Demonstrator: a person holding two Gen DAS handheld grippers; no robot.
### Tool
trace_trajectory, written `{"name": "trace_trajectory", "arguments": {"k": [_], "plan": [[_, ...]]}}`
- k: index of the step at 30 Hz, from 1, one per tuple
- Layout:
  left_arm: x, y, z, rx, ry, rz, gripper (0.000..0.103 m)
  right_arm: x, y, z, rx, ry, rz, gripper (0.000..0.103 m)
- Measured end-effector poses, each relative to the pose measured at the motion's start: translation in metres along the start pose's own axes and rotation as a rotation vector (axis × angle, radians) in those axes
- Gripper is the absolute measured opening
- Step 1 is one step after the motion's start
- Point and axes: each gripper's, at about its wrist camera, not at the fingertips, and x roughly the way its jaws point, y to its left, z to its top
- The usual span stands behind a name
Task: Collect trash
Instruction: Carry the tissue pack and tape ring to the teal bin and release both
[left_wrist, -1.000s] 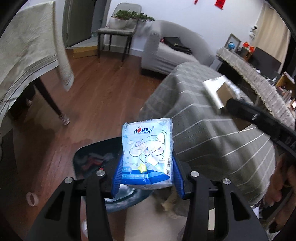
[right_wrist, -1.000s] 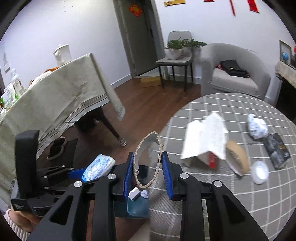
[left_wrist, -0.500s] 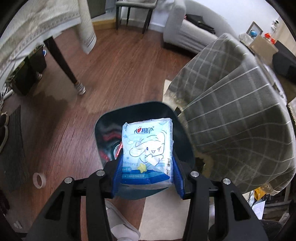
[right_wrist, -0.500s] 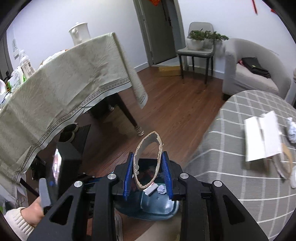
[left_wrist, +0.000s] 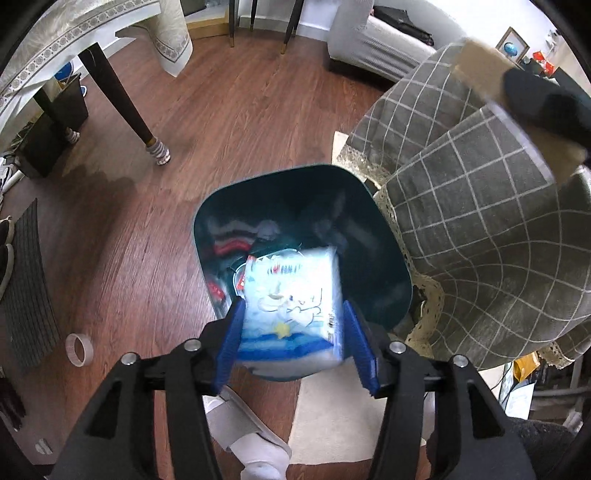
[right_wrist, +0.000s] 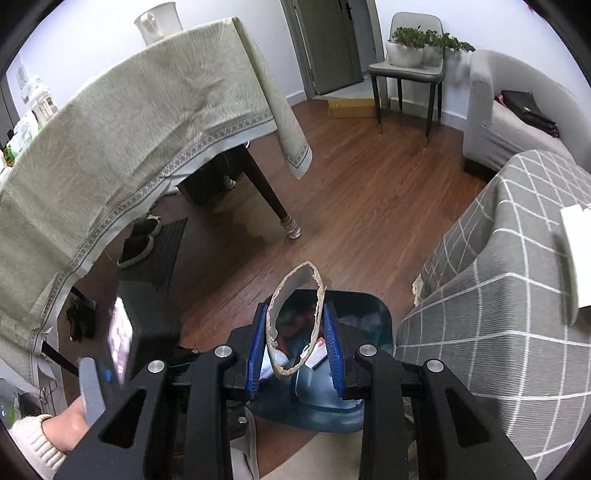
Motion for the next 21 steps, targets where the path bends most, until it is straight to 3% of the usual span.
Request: {"name": "trace_trajectory", "arguments": {"k": [9,21], "plan": [[-0.027,0.014,0.006,-0.048,-0.070,-0.008,0.061,0.020,0.001,-0.005,-0.013,0.052,-0.023,0.030],[-0.094,0.020,0.020,-0.106,-0.266,-0.022,0.056,0.059,0.002,-0.027,-0.053,0.179,-0.055,0.030]]}}
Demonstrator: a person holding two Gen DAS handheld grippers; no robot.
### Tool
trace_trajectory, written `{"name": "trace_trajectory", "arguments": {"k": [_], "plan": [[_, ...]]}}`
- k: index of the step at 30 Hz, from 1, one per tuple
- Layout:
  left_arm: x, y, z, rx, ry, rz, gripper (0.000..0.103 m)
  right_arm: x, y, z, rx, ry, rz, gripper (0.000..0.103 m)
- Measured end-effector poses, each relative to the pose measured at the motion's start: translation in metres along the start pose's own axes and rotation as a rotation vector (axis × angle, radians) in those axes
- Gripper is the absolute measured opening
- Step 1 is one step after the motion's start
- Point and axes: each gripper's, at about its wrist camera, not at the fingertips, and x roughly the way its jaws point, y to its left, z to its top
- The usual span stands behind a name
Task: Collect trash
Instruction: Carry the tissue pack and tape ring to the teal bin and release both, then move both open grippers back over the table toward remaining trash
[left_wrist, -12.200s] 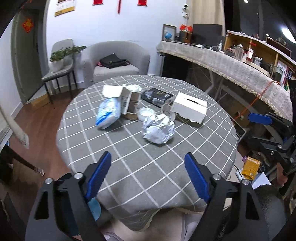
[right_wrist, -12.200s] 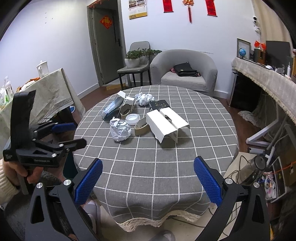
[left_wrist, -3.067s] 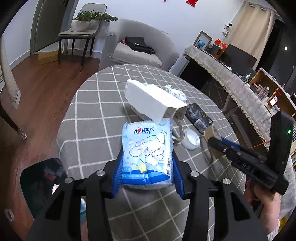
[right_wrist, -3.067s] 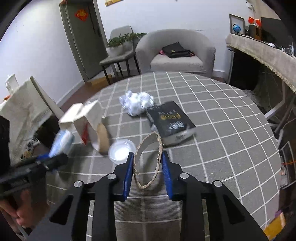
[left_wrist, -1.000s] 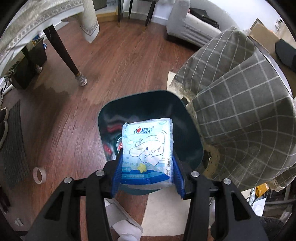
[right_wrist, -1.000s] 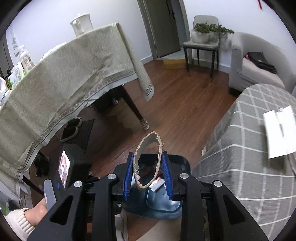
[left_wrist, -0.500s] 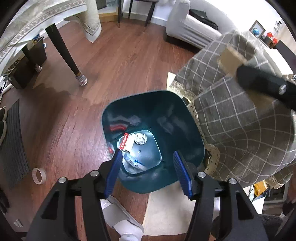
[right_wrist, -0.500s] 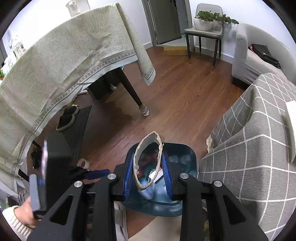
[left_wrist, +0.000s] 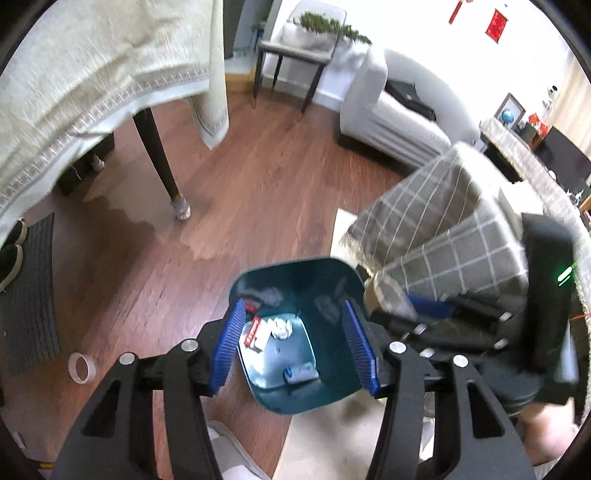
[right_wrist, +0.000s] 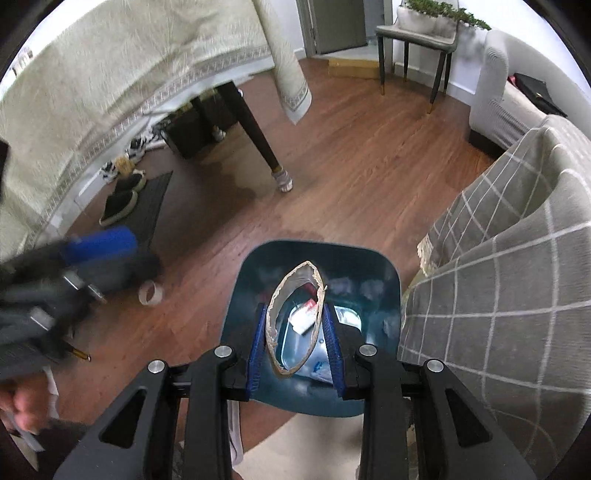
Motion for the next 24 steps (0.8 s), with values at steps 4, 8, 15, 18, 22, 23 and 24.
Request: {"name": "trace_trajectory", "arguments": {"k": [4,8,15,18,22,23,24], "plan": [[-0.015,-0.001,0.006,-0.011,-0.040,-0.009,0.051,0.013,0.002,-0.003,-0.012,0.034,-0.009,0.030],[-0.030,-0.005,0.012,-0.007,-0.067,-0.019,0.048,0.028,-0.001,-0.009,-0.027,0.077,-0.015,0.030],[-0.046,-0.016,0.018,0.022,-0.111,-0.044,0.046,0.055,-0.002,-0.020,-0.042,0.153,-0.042,0.030],[-0.048,-0.017,0.019,0.027,-0.118,-0.036,0.044,0.058,-0.004,-0.022,-0.046,0.165,-0.048,0.031],[-0.053,-0.017,0.021,0.024,-0.133,-0.036,0.044,0.060,-0.004,-0.026,-0.049,0.179,-0.048,0.048],[-0.054,-0.018,0.022,0.022,-0.135,-0.038,0.044,0.060,-0.005,-0.027,-0.049,0.183,-0.051,0.051],[-0.055,-0.018,0.022,0.019,-0.136,-0.037,0.044,0.060,-0.006,-0.028,-0.049,0.185,-0.051,0.053]]}}
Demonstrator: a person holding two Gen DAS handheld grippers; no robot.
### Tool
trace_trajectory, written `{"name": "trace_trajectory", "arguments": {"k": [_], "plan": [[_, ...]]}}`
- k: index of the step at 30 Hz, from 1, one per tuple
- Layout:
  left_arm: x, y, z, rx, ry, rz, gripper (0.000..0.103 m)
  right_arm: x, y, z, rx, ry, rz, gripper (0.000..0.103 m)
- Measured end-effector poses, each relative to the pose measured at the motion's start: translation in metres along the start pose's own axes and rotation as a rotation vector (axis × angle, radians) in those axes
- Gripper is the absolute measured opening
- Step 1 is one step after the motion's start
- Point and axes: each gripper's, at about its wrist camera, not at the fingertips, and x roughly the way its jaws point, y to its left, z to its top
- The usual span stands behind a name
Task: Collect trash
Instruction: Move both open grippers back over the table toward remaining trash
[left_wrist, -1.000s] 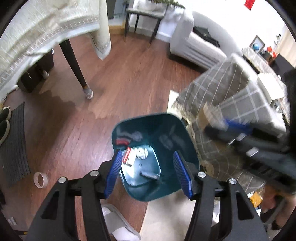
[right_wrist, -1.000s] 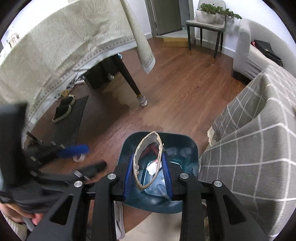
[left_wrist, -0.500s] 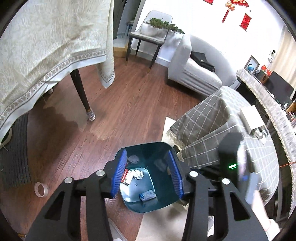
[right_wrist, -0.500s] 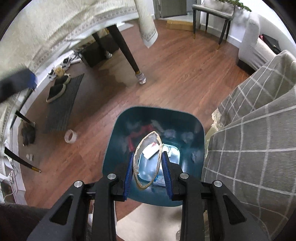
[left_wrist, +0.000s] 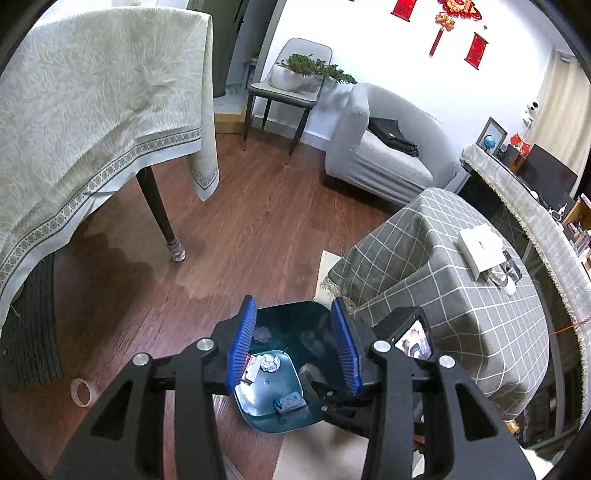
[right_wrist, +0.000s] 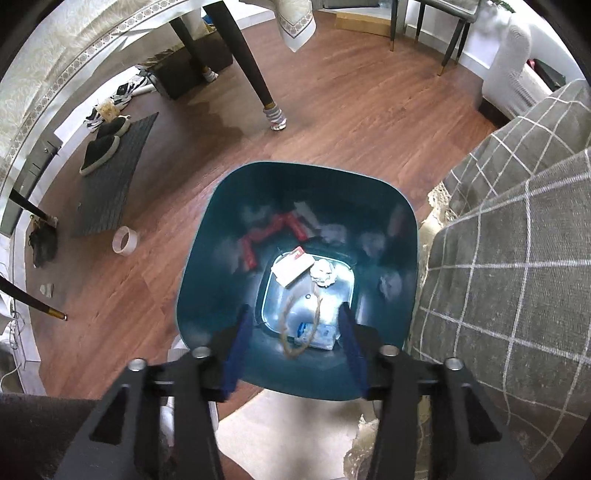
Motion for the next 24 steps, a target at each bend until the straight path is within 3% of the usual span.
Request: {"name": "trace_trajectory", "arguments": {"k": [7,17,24], "plan": [[-0.010,-0.007,0.006,0.006,-0.031,0.002,0.044,-0.021,-0.002,0.000,0.013,-0.048,0.030,0.054],[-0.013,-0.015,0.012,-0.001,-0.063,0.023,0.044,-0.093,0.009,0.004,-0.047,-0.244,0.080,0.054],[-0.018,-0.018,0.020,-0.029,-0.090,0.023,0.045,-0.141,0.000,0.000,-0.059,-0.370,0.059,0.043]]}}
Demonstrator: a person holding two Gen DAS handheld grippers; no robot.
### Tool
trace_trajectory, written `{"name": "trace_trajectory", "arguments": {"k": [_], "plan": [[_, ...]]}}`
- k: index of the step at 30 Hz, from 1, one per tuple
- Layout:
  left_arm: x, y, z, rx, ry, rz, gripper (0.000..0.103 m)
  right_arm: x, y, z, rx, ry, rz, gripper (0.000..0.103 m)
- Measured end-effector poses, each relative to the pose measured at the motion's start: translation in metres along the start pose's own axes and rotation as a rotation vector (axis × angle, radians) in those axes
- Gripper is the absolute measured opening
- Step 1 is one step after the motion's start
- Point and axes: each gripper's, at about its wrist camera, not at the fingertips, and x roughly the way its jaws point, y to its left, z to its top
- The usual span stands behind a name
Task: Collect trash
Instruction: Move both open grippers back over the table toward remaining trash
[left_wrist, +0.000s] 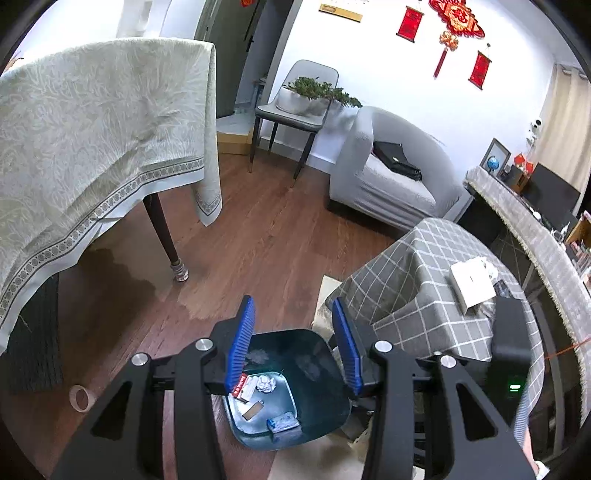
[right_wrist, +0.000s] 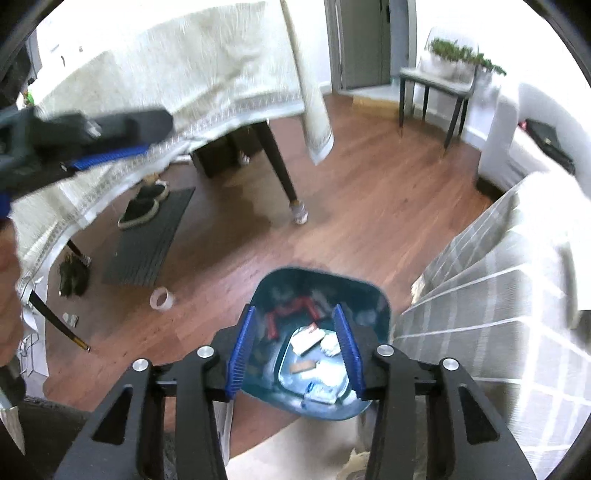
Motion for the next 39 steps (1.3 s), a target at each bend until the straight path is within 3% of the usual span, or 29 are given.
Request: {"name": "trace_trajectory", "arguments": {"k": [11,29,39], "plan": [[0.008,-0.041,0.003,0.017,-0.005,-0.065,0.054,-0.051,-0.039,-0.009,0.025,-0.103,-0.076,0.040],[0.046,-0.136,-0.004,0.073,0.054,-0.210,0.073,-0.123,-0.130,-0.067,0.139,-0.152,-0.236,0.041],[0.086,-0.178,-0.007,0.077,0.115,-0.285,0.080,-0.145,-0.178,-0.087,0.211,-0.173,-0.310,0.057]]}}
